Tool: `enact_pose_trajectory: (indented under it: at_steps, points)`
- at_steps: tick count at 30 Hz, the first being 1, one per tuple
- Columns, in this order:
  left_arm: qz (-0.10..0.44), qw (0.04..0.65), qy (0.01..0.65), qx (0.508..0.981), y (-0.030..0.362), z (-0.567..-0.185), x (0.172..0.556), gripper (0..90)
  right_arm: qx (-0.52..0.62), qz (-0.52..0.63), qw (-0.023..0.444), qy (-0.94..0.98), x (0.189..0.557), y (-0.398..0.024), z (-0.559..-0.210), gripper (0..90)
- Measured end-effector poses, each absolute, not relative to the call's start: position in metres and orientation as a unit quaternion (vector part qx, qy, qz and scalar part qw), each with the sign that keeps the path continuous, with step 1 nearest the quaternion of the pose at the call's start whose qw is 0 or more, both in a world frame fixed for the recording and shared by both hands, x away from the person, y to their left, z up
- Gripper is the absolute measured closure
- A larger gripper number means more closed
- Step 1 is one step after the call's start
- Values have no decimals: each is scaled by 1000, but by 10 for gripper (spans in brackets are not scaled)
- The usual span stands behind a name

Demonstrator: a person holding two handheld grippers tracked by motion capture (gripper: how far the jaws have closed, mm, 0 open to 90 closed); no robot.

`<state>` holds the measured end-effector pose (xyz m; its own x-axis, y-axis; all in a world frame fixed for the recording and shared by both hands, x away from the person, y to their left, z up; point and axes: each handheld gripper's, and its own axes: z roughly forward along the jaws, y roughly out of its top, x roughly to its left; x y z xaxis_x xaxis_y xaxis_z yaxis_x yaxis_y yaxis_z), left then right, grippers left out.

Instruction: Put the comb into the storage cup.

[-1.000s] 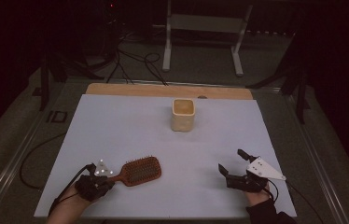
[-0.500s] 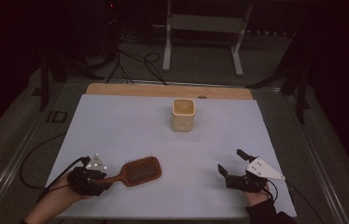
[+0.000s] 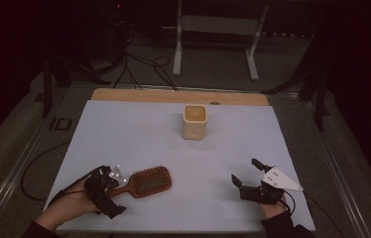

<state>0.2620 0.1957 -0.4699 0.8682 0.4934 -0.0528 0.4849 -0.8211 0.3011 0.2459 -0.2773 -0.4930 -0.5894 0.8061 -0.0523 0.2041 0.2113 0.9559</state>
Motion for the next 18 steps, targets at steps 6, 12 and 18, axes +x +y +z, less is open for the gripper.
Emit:
enact_pose_trajectory:
  at_steps: [6,12,18]
  points:
    - [11,136,238,962,193,-471,273,3,349,522,288,723,246,-277,-493,92]
    - [16,123,229,966,189,-474,283,32,349,522,289,723,247,-278,-493,92]
    - [24,104,207,972,184,-478,288,109,349,523,288,722,247,-278,-493,92]
